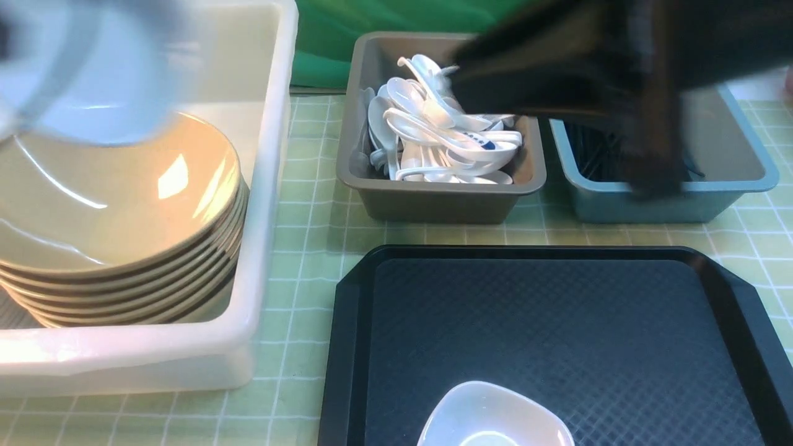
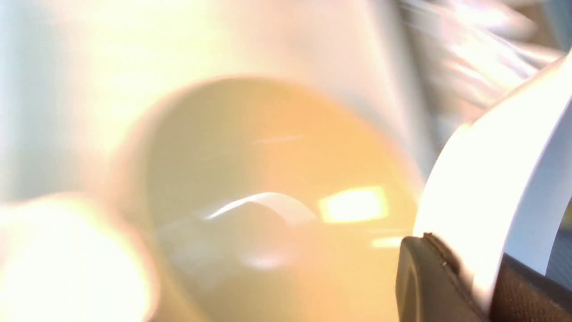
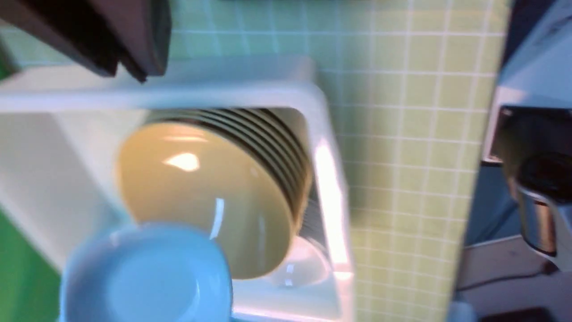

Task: On green table put chopsticks spoon bowls plates into blue grey white boxes.
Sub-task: 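Place the white bowl into the white bin with the other dishes with the left gripper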

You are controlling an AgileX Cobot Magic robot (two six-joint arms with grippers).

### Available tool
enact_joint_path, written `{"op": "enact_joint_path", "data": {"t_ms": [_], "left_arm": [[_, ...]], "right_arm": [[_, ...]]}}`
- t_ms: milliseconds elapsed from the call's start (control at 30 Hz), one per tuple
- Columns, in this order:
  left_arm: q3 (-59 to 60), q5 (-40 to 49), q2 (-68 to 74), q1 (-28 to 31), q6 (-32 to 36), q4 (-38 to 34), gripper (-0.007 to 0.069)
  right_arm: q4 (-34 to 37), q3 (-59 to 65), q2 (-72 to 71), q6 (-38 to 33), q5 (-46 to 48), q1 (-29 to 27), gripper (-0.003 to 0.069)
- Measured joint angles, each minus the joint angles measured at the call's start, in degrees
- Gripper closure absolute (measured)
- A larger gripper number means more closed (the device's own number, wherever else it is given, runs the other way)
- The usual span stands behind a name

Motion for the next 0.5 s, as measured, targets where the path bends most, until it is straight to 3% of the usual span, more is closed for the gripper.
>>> {"op": "enact_joint_path", "data": {"t_ms": [67, 133, 300, 500], "left_arm": [[2.62, -0.69, -2.42, 8.06, -3.88, 5.61, 0.061], [3.71, -1.13, -2.3, 10.9, -8.11, 11.02, 0.061], [4.56, -3.18, 4.03, 12.07, -17.23, 22.64, 0.061], [4.82, -4.73, 9.95, 12.12, -18.72, 23.81, 0.061]], "right_arm": [[0.0, -4.23, 4.41, 1.31, 1.36, 1.66, 0.0627], [0.0, -6.35, 7.23, 1.49, 1.6, 3.17, 0.0635], [0.05, -7.28, 8.48, 0.79, 2.84, 4.46, 0.0636], [0.11, -7.46, 8.48, 0.66, 4.11, 4.52, 0.0636]]}}
